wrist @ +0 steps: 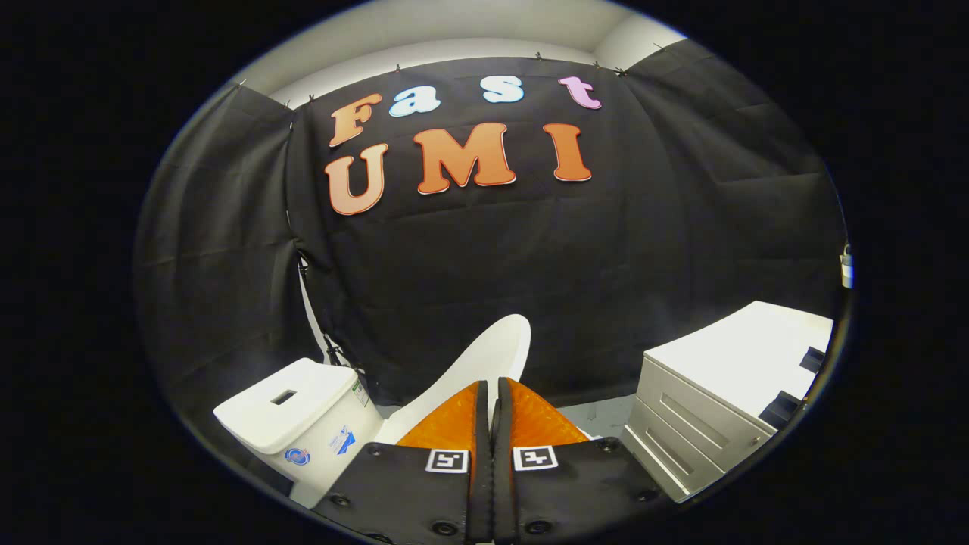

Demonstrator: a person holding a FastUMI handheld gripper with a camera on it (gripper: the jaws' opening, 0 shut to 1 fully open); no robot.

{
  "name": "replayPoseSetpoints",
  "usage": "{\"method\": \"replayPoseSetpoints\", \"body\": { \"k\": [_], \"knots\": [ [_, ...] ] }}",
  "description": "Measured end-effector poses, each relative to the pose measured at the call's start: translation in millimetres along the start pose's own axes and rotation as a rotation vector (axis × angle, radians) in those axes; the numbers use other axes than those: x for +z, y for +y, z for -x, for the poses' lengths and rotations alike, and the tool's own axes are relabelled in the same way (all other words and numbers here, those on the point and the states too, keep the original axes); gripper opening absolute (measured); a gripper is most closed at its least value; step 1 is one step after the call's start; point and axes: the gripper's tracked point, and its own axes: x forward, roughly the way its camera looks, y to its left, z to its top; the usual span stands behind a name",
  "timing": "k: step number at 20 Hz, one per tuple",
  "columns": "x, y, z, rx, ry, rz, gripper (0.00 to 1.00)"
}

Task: Open the toilet lid.

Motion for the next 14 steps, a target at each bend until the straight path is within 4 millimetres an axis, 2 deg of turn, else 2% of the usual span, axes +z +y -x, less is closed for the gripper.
{"method": "replayPoseSetpoints", "body": {
  "k": [3, 7, 11, 14],
  "knots": [
    [7.2, 14.8, -1.2, 0.019, 0.005, 0.003, 0.08],
    [21.9, 45.3, -0.2, 0.061, 0.007, 0.059, 0.08],
    [40.3, 92.6, 0.0, 0.118, -0.008, 0.137, 0.08],
    [46.9, 122.9, 2.1, 0.12, -0.012, 0.2, 0.08]
  ]
}}
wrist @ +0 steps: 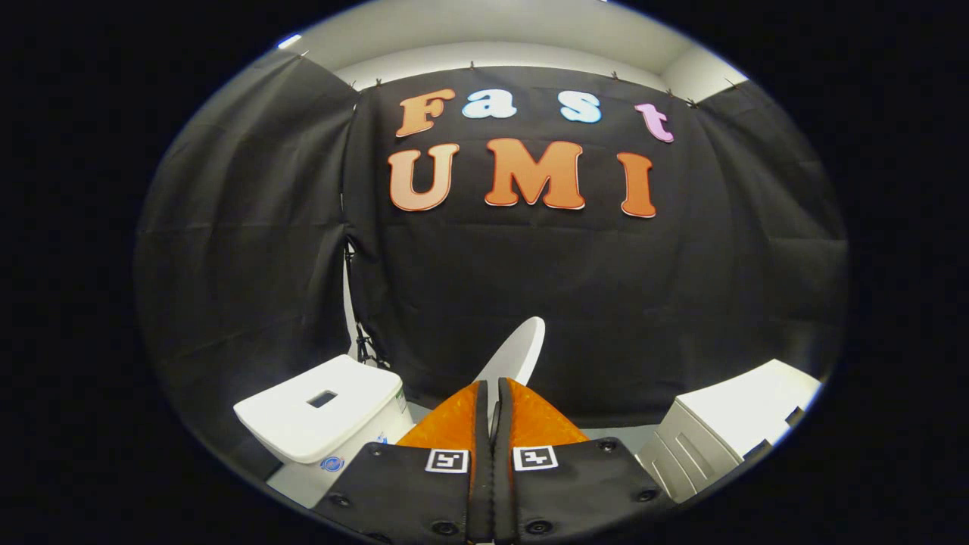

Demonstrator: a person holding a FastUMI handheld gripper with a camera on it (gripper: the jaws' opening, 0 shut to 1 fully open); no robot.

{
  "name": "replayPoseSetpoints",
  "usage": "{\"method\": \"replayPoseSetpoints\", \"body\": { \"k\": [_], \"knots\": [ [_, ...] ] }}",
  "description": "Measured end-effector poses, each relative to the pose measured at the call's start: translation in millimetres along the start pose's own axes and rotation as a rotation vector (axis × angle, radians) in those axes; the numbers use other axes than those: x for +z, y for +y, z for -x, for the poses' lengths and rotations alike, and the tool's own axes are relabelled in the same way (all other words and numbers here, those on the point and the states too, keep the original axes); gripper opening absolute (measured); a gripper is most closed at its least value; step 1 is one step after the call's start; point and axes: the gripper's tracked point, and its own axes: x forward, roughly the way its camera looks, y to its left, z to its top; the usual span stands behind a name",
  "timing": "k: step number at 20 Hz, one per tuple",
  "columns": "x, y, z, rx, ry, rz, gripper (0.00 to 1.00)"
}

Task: Open the toilet lid.

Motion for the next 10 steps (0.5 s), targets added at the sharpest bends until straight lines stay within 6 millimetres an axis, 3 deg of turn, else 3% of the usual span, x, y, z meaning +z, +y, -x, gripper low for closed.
{"method": "replayPoseSetpoints", "body": {
  "k": [10],
  "knots": [
    [30.1, 104.6, -6.8, 0.033, -0.056, 0.178, 0.08]
  ]
}}
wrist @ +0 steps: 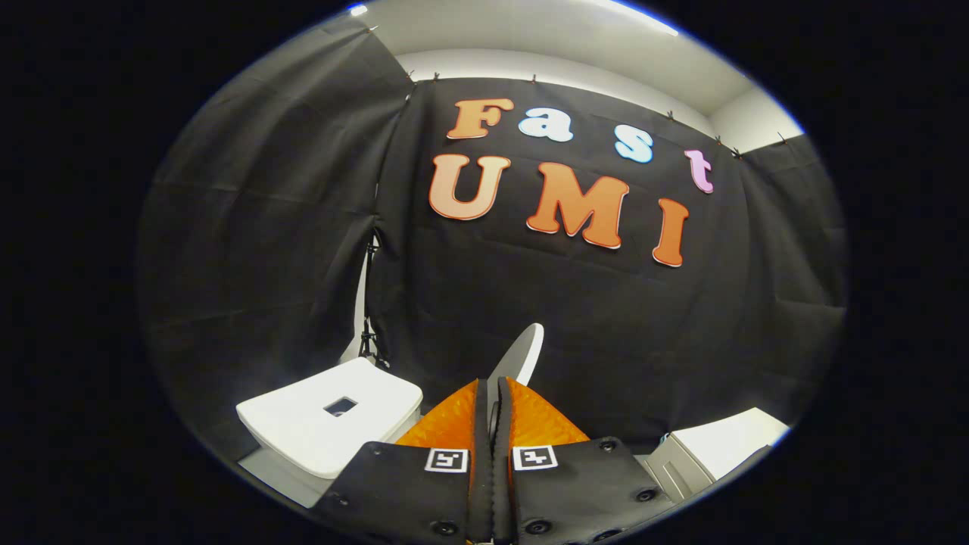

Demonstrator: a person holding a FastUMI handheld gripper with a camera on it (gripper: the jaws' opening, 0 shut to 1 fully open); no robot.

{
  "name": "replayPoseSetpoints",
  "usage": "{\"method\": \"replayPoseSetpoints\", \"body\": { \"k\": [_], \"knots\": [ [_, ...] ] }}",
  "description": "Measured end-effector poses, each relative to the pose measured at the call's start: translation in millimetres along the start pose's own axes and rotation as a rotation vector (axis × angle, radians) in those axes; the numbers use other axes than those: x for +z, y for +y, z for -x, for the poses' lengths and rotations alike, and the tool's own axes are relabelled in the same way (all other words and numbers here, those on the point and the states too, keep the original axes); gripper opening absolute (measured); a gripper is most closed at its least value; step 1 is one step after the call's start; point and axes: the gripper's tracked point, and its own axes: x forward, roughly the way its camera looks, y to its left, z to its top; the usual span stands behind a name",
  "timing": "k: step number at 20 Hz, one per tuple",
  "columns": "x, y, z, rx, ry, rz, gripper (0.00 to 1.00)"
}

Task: Open the toilet lid.

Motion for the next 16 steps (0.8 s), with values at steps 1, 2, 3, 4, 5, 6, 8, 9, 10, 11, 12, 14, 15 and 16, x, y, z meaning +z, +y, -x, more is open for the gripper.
{"method": "replayPoseSetpoints", "body": {
  "k": [1, 2, 3, 4, 5, 6, 8, 9, 10, 11, 12, 14, 15, 16],
  "knots": [
    [2.6, 10.8, -0.4, 0.012, -0.004, 0.014, 0.08],
    [4.7, 21.3, -0.7, 0.024, -0.006, 0.023, 0.08],
    [7.3, 31.6, -1.1, 0.035, -0.007, 0.023, 0.08],
    [11.1, 40.6, -4.2, 0.047, -0.011, 0.014, 0.08],
    [13.4, 50.5, -5.8, 0.064, -0.015, -0.002, 0.08],
    [15.8, 60.7, -8.5, 0.082, -0.016, -0.016, 0.08],
    [19.8, 78.9, -11.5, 0.119, -0.014, -0.039, 0.08],
    [21.7, 87.3, -11.8, 0.132, -0.015, -0.035, 0.08],
    [25.2, 94.4, -13.1, 0.142, -0.018, -0.027, 0.08],
    [26.1, 101.7, -13.8, 0.152, -0.019, -0.024, 0.08],
    [26.8, 109.9, -16.0, 0.163, -0.021, -0.025, 0.08],
    [25.7, 126.5, -18.9, 0.186, -0.021, -0.023, 0.08],
    [25.9, 135.8, -19.8, 0.199, -0.02, -0.019, 0.08],
    [26.2, 145.0, -19.5, 0.215, -0.02, -0.014, 0.08]
  ]
}}
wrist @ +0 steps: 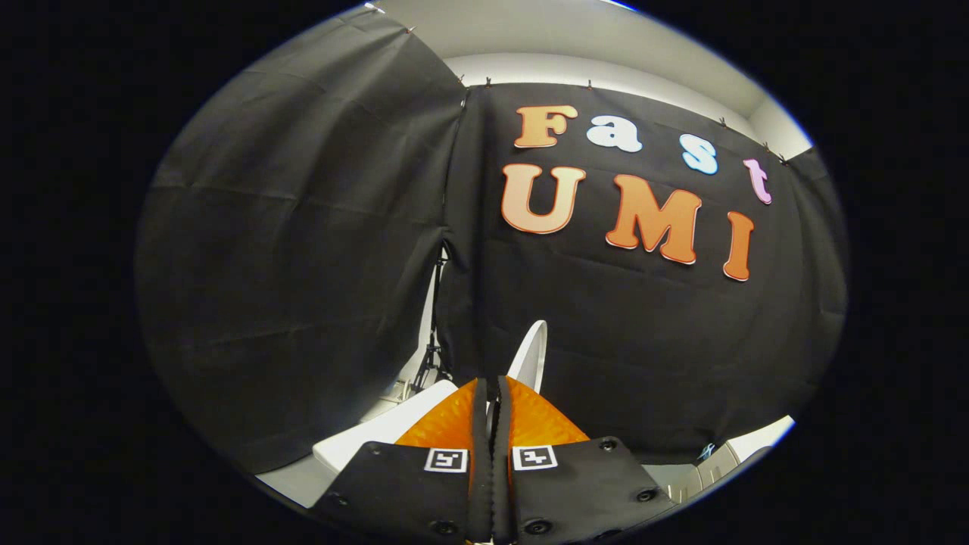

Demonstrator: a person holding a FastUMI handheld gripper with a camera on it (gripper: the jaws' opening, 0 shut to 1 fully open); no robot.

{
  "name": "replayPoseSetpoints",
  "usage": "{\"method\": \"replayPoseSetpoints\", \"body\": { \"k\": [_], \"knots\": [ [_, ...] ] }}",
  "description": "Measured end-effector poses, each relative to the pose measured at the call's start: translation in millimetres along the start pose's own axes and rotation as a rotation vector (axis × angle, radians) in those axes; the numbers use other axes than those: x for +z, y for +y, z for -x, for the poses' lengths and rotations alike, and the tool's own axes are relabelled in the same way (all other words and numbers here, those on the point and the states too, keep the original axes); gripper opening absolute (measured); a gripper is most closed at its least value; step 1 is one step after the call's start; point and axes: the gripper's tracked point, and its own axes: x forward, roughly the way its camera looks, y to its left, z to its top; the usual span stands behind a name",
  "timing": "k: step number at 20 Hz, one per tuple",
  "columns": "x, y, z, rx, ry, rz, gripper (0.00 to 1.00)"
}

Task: Open the toilet lid.

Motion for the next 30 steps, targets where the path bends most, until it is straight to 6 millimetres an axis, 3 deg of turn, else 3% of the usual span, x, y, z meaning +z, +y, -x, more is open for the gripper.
{"method": "replayPoseSetpoints", "body": {
  "k": [5, 12, 13, 14, 16, 20, 23, 26, 30],
  "knots": [
    [-3.4, 33.4, -6.1, 0.065, 0.007, -0.034, 0.08],
    [-4.7, 46.8, -12.6, 0.101, 0.012, -0.024, 0.12],
    [-8.1, 50.6, -13.0, 0.121, 0.015, -0.028, 0.16],
    [-5.4, 50.3, -11.4, 0.125, 0.003, -0.027, 0.26],
    [-6.7, 49.8, -9.7, 0.138, 0.005, -0.039, 0.33],
    [6.2, 53.8, -0.3, 0.179, -0.031, -0.059, 0.7],
    [20.7, 45.0, 5.0, 0.172, -0.072, -0.063, 0.98],
    [44.7, 28.2, 14.5, 0.191, -0.093, -0.123, 0.98],
    [76.9, -46.1, 30.3, 0.134, -0.148, -0.135, 0.98]
  ]
}}
